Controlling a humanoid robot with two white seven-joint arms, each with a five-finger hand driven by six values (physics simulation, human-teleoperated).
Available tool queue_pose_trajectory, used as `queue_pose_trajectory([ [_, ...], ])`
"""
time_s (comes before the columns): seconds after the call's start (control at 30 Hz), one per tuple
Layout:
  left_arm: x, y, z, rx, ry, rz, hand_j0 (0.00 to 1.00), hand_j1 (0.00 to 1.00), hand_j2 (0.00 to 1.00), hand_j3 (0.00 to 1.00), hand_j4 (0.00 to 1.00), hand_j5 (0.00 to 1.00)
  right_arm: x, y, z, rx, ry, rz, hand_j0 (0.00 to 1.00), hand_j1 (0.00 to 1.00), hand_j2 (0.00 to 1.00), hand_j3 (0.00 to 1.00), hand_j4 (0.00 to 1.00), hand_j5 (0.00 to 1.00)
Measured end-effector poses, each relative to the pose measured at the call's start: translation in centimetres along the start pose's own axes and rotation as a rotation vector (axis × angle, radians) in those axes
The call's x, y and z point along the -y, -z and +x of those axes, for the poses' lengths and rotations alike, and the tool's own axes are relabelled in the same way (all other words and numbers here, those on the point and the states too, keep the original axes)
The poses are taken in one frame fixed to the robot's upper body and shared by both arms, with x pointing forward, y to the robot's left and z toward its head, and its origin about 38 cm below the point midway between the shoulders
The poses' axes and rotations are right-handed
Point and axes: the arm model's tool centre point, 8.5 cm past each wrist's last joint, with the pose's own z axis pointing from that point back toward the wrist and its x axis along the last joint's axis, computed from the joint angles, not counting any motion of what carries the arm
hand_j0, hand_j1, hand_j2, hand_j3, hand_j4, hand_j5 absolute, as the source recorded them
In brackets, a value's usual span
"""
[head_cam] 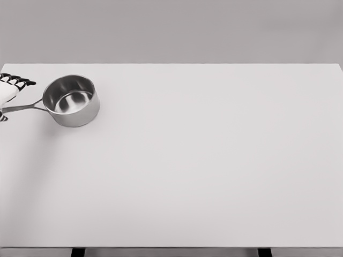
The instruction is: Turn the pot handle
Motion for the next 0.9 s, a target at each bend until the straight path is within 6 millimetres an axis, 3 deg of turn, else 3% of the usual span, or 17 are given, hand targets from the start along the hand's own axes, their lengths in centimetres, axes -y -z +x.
queue_pose_trajectory([
  [0.9,-0.9,1.4,0.8,-0.013,0.039,0.041,1.00,1.00,1.00,1.00,1.00,1.00,0.0,0.0,0.0,0.000,0.000,0.000,1.00,1.00,1.00,1.00,1.00,1.00],
])
